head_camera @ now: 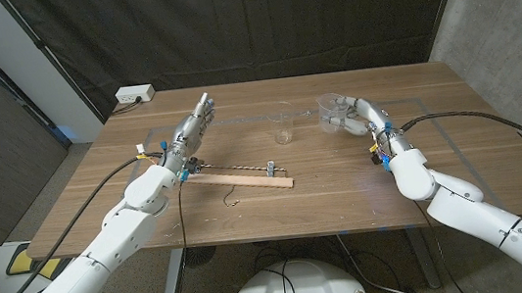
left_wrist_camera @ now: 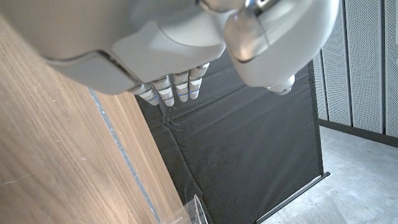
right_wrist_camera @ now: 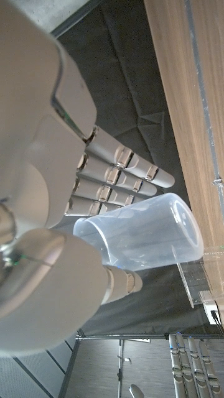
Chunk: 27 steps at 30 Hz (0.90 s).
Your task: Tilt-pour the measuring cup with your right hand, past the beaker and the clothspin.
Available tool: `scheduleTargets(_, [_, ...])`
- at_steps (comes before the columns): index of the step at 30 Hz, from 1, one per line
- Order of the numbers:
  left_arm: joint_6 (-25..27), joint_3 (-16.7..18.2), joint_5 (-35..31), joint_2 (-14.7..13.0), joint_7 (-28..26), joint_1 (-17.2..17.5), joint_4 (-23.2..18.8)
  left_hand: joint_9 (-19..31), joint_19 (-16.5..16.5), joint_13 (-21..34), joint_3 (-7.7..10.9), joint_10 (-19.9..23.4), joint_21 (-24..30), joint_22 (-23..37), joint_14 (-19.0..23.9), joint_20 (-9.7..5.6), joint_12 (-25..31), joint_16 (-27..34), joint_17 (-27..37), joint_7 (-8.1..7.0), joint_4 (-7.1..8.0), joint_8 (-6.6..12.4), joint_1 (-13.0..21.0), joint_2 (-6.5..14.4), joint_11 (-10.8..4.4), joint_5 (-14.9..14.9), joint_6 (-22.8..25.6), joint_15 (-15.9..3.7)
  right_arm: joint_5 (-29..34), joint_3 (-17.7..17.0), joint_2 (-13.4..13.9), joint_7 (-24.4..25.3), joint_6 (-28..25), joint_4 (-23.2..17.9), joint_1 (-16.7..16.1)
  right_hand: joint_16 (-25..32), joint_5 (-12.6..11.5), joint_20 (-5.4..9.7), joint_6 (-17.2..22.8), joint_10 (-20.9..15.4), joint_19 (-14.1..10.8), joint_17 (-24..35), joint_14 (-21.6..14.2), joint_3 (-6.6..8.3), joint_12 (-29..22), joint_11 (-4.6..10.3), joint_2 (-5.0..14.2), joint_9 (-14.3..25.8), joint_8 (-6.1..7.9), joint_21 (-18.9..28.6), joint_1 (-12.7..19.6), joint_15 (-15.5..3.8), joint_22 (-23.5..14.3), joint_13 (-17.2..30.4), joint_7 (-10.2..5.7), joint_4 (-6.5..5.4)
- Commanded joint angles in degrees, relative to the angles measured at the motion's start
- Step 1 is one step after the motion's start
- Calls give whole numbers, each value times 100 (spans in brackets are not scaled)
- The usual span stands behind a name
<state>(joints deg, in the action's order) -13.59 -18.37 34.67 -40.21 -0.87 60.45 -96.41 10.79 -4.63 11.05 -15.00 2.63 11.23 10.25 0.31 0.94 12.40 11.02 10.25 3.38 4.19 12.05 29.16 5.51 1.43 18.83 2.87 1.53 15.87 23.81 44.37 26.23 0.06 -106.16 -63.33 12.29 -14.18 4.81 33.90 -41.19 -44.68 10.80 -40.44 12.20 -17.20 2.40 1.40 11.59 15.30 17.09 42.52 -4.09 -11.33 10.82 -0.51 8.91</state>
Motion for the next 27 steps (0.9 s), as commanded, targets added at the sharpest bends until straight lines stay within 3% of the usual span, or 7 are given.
scheduleTargets(1, [-115,30,-21,-52,16,200,-118,14,-15,11,-45,58,38,26,16,28,-30,3,30,18,-6,-28,22,5,-5,-3,40,7,274,179,189,-432,-219,-93,404,-9,30,619,325,-75,-5,29,-26,140,15,-15,249,32,17,12,242,-494,-23,5,-263,-108])
scheduleTargets(27, [-282,14,-146,-60,88,209,-61,15,-37,12,-66,72,31,26,37,22,-31,6,30,3,-6,-31,48,17,-13,-20,54,-2,749,680,118,-1110,-525,293,1477,2,156,608,412,-193,-61,33,-133,132,26,5,279,37,0,27,240,-526,-26,6,-285,-133])
